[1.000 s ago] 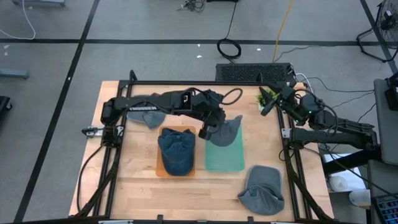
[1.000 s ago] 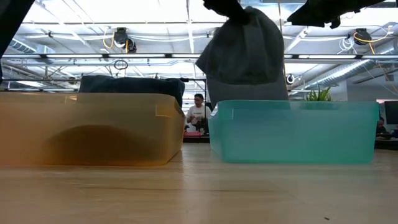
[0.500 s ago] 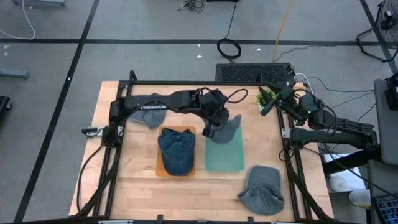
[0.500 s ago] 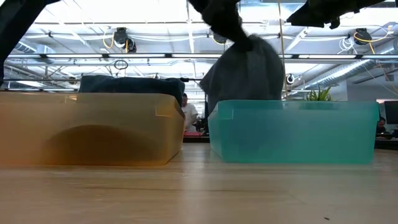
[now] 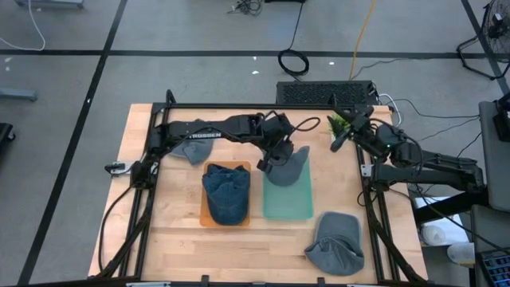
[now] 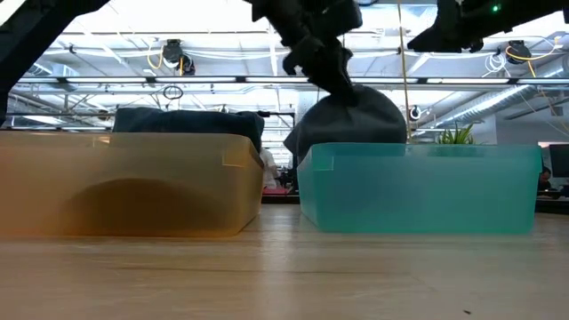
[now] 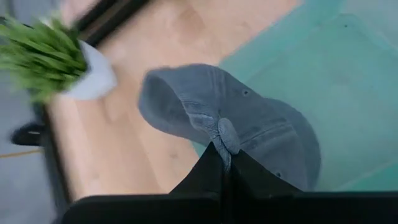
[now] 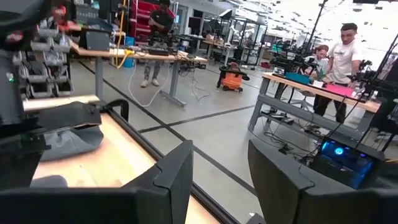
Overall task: Pick & Place hat
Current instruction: Put the top right gray cap into the green bin
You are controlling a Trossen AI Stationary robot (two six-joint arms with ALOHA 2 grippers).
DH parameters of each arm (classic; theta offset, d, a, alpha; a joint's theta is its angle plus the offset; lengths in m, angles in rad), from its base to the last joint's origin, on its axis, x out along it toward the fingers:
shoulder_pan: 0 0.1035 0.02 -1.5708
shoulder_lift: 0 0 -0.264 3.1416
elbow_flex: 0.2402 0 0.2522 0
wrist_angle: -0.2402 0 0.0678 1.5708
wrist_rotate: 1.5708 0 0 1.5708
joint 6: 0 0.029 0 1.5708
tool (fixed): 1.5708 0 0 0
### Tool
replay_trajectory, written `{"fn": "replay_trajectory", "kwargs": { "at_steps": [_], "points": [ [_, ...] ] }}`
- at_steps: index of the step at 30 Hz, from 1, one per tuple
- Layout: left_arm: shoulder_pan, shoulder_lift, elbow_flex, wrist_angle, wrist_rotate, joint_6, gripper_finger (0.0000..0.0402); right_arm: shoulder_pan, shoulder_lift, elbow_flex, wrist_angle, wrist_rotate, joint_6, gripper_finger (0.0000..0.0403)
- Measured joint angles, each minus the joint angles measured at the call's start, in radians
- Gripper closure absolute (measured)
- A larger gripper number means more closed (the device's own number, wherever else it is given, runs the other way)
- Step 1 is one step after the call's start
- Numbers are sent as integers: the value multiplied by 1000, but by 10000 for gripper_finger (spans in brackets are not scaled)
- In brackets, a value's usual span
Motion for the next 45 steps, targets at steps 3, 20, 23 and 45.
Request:
{"fn": "replay_trajectory", "kwargs": {
  "at_steps": [3, 20, 23, 45],
  "points": [
    [2, 17, 0, -23, 46, -26, 398, 0, 1, -16, 0, 0, -24, 259],
    [-64, 8, 0, -60, 39, -338, 398, 0, 5, -27, 65, 0, -26, 259],
    [-86, -12, 0, -67, 52, -391, 398, 0, 5, -27, 67, 2, -26, 259],
    [-80, 18, -24, -108, -68, -450, 398, 0, 33, -27, 68, 4, -26, 259]
  ]
}}
